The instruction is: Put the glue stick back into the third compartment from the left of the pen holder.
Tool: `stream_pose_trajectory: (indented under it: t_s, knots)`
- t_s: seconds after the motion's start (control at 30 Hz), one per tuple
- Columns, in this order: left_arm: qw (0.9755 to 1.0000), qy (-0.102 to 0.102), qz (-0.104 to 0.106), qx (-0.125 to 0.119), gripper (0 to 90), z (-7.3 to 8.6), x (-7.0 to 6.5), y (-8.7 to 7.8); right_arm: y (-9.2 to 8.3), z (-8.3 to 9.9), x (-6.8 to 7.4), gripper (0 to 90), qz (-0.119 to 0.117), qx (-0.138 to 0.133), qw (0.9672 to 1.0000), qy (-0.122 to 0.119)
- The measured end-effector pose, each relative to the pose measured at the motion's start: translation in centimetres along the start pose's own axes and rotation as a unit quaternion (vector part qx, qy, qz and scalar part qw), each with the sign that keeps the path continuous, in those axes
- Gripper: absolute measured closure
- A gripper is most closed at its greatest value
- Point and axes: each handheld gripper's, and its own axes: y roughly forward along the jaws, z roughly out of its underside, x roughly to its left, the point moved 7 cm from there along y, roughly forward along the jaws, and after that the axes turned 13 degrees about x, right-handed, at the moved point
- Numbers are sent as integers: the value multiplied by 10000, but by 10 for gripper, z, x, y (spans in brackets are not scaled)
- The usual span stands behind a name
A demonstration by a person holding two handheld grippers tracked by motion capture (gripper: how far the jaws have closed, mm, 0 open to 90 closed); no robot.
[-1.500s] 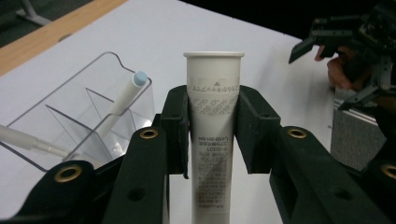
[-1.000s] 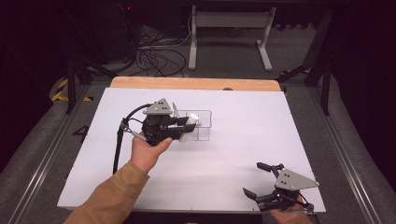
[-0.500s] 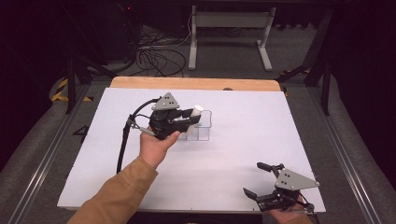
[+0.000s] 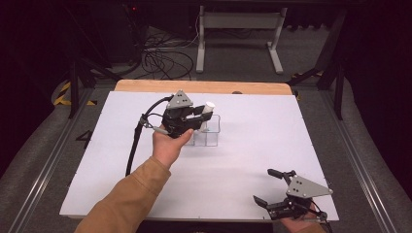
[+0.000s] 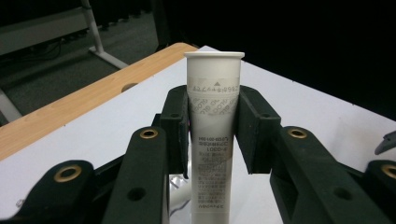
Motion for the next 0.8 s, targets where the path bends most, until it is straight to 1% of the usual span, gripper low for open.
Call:
stream_pose_trajectory:
  t_s: [0.1,0.13,0.23,0.3,0.37,0.47,0.57,0.63,0.73,0.8]
  knots:
    - [10000,25,-95,3,669,-2,2,5,0,0,0,57,4,3,10000,-31]
    - [9999,25,-120,8,669,-2,2,6,0,0,0,57,-9,-13,10000,25]
    - [9997,78,-219,-22,669,-4,3,11,-1,0,0,57,-12,-11,10000,35]
    - [9995,144,-295,-30,669,-5,5,14,0,0,0,58,-6,-15,10000,24]
    - [9993,139,-336,-19,669,-6,7,17,-1,0,0,57,6,8,10000,-3]
    - [9995,72,-321,-41,668,-7,9,21,-1,0,0,58,-23,-7,10000,51]
    - [9994,49,-322,-88,668,-8,12,26,-1,0,0,58,-13,3,10000,46]
    - [9996,7,-248,-126,668,-9,13,29,-1,0,0,58,-30,0,10000,50]
    - [9996,-24,-218,-198,668,-11,15,32,-1,0,0,58,-29,-1,10000,43]
    - [9997,-90,-131,-208,668,-12,14,35,-1,0,0,58,-20,0,10000,22]
